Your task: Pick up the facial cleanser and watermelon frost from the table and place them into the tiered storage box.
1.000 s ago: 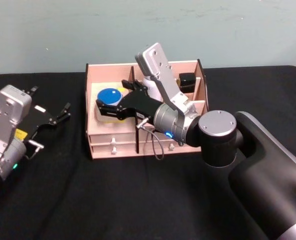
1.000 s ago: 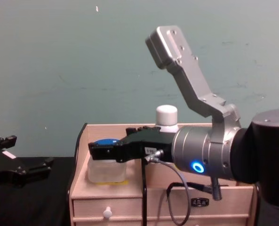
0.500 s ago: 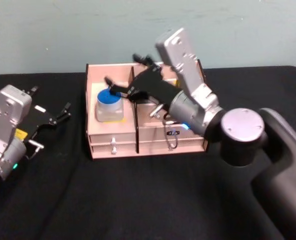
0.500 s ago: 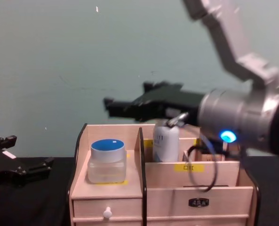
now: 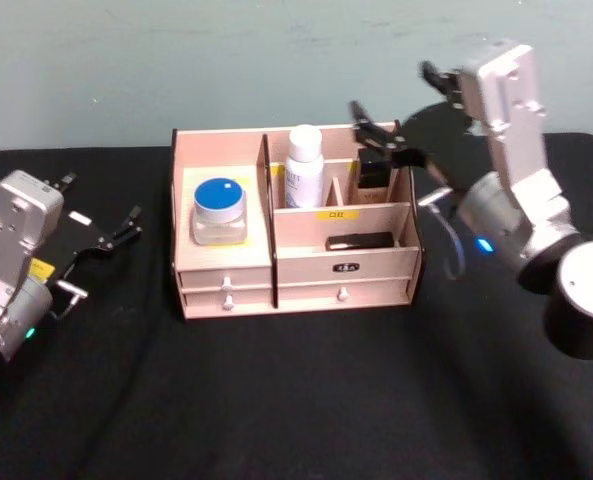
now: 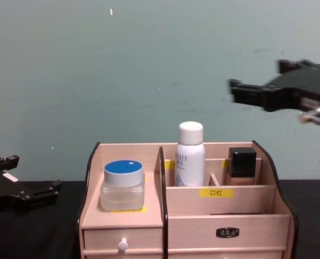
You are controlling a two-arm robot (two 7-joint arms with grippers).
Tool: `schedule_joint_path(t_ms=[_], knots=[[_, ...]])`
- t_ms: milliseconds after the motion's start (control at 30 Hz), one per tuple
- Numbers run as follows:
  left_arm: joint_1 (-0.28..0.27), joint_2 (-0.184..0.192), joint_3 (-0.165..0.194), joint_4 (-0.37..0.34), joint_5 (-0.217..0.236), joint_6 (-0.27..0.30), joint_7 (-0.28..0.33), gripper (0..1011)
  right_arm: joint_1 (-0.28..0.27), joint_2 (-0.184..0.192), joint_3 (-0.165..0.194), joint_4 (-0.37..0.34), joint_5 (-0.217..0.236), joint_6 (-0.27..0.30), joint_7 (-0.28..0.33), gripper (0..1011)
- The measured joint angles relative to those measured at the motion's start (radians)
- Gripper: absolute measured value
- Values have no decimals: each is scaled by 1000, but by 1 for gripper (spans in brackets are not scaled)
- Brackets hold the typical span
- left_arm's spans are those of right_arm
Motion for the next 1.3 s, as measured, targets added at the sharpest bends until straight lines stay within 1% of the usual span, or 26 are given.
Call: schedule_joint_path(t_ms=[33,100,133,167,267,367,400,533,567,733,933,1300], knots=[[0,0,0,0,0,0,0,1010,-8,2,11,-5,-2,0,-6,1002],[0,0,0,0,0,0,0,1010,-37,6,50,-16,-9,-1,-29,1002],[0,0,0,0,0,0,0,1010,-37,6,50,-16,-9,-1,-29,1002],[0,0,0,0,0,0,0,1010,-41,7,57,-18,-11,-1,-33,1002],[0,0,0,0,0,0,0,1010,-65,8,97,-19,-22,-1,-57,1002],[0,0,0,0,0,0,0,1010,-75,5,117,-11,-27,0,-70,1002],[0,0,0,0,0,0,0,1009,-81,1,133,-1,-28,1,-76,1002],[0,0,0,0,0,0,0,1010,-89,-8,158,27,-31,3,-85,1002],[0,0,0,0,0,0,0,1010,-92,-11,167,43,-31,4,-86,1002],[0,0,0,0,0,0,0,1010,-93,-20,185,92,-33,8,-84,1003],[0,0,0,0,0,0,0,1010,-93,-24,201,141,-31,21,-59,1002],[0,0,0,0,0,0,0,1010,-92,-23,198,132,-31,19,-63,1002]])
